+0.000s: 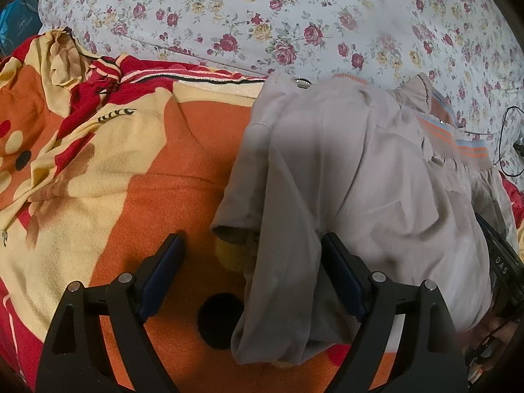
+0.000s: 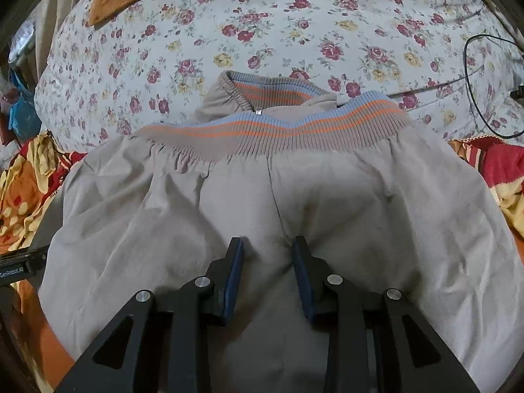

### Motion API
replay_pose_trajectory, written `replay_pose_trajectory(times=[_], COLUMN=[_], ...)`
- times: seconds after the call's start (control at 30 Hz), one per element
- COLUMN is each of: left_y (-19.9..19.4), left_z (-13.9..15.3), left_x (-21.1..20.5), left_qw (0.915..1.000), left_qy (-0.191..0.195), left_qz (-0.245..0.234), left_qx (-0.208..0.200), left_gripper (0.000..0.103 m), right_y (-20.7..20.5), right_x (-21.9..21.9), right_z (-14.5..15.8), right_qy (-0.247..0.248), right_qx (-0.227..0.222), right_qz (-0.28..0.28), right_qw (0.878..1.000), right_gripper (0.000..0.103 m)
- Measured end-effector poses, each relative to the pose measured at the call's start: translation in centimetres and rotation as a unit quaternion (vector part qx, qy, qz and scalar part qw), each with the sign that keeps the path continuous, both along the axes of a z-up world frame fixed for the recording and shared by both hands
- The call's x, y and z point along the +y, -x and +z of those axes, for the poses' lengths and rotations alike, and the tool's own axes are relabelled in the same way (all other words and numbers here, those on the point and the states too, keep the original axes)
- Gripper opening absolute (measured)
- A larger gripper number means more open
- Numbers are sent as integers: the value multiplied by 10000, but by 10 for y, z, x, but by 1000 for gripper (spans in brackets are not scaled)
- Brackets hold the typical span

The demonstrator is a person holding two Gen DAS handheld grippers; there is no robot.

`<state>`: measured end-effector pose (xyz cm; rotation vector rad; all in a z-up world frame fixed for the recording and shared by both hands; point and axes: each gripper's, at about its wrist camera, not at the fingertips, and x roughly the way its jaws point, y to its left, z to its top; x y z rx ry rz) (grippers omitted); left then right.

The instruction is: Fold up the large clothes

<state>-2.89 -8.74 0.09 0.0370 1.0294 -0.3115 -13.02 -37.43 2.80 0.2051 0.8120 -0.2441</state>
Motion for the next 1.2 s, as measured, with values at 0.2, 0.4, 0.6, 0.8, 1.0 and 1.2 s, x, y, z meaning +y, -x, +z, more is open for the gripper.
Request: replay_pose_trajectory(times=[0.2, 0.4, 0.6, 0.8, 1.0, 1.2], left_y=[0, 0, -3, -4, -1, -3], left_z=[-1, -2, -4, 0, 2, 4], left_x=[0, -1, -3, 2, 1, 4], left_qw=[10000, 9999, 10000, 9997, 9997, 9994], left_qy=[-12, -71, -76, 134, 163, 224], left_qz=[10, 34, 51, 85, 62, 149], left_qx=[-24, -84, 24, 195, 192, 222], left_gripper=[89, 96, 103, 103, 103, 103], right_y=[4, 5, 2, -9, -26, -57], right_x=[-7, -6, -2, 25, 65, 42], right_z=[0, 1, 2, 20, 58, 23], right_qy=[-314, -314, -289, 82, 776, 590], right_qx=[-146, -153, -114, 256, 104, 650], right_qz=[4, -7, 22, 656, 802, 239], right_qw=[9994, 9994, 9995, 9975, 9937, 9959], right_gripper=[34, 35, 49, 78, 72, 53])
